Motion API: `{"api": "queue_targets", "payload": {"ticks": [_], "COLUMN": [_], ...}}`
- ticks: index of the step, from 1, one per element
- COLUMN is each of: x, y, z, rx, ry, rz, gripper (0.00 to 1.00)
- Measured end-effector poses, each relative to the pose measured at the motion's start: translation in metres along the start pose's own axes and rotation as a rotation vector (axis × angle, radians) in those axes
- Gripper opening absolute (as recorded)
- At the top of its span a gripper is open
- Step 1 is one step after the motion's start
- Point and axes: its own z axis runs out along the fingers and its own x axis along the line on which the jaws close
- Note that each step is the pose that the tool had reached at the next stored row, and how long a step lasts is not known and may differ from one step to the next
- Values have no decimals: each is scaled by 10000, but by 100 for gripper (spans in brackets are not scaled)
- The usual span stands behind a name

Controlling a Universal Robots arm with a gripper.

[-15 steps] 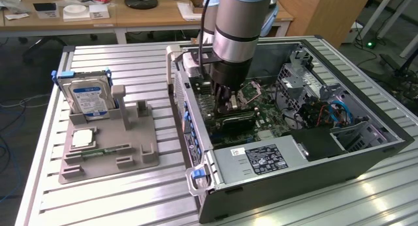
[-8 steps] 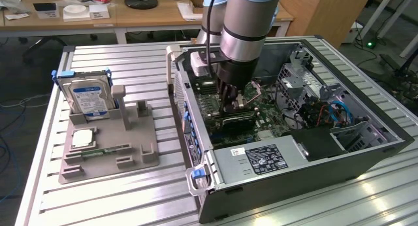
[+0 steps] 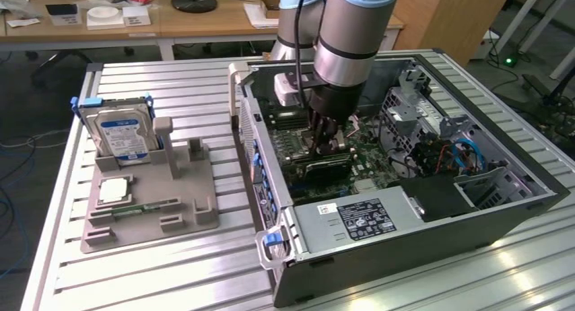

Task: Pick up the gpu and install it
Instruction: 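Press down on the gpu until it lock into place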

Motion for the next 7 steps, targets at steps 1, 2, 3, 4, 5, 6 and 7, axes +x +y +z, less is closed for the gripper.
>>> {"api": "queue_targets", "payload": {"ticks": [1, 2, 3, 4, 5, 6, 7], "x": [0, -1, -1, 0, -1, -1, 0], "y": [0, 0, 0, 0, 0, 0, 0], "z": [0, 0, 0, 0, 0, 0, 0], "rx": [0, 0, 0, 0, 0, 0, -1], "ry": [-8, -13, -15, -18, -22, -22, -22], "rz": [1, 3, 3, 2, 2, 2, 2], "gripper": [11, 11, 11, 11, 11, 11, 11]}}
